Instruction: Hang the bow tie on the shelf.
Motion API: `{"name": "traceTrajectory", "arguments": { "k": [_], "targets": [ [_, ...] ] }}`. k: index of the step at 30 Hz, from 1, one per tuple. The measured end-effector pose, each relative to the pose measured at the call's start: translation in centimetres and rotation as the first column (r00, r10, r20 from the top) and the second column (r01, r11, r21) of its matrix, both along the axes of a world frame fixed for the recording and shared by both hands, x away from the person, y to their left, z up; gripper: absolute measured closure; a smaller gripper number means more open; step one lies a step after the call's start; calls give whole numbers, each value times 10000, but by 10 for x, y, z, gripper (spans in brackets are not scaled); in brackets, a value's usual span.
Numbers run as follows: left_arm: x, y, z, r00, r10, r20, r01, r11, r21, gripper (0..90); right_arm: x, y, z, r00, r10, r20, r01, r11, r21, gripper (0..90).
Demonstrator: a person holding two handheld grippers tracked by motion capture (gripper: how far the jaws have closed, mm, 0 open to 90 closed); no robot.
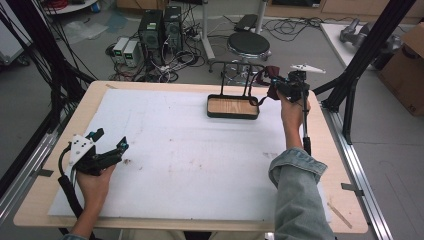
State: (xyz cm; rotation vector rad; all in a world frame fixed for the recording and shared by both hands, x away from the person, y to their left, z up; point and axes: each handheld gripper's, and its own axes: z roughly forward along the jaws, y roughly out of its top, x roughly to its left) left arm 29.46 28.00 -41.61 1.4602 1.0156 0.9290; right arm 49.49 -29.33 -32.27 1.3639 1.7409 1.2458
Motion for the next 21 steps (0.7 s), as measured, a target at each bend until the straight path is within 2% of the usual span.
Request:
{"name": "traceTrajectory", "arguments": {
  "k": [4, 8, 17, 21],
  "targets": [
    [0, 0, 0, 10000, -9, -20, 9, 10000, 21, 160, 0, -1, 0, 10000, -70, -4, 70, 9999, -106, 748],
    [0, 0, 0, 10000, -6, -19, 6, 10000, 7, 160, -2, -2, 2, 9999, -78, 82, 77, 10000, 26, 739],
    [1, -1, 0, 10000, -36, -15, 36, 10000, 8, 160, -14, -9, 16, 9978, -251, 606, 258, 9996, -110, 654],
    [1, -1, 0, 10000, -22, 18, 22, 10000, 14, 160, -23, -14, 25, 9957, -261, 894, 260, 9997, 15, 617]
  ]
}}
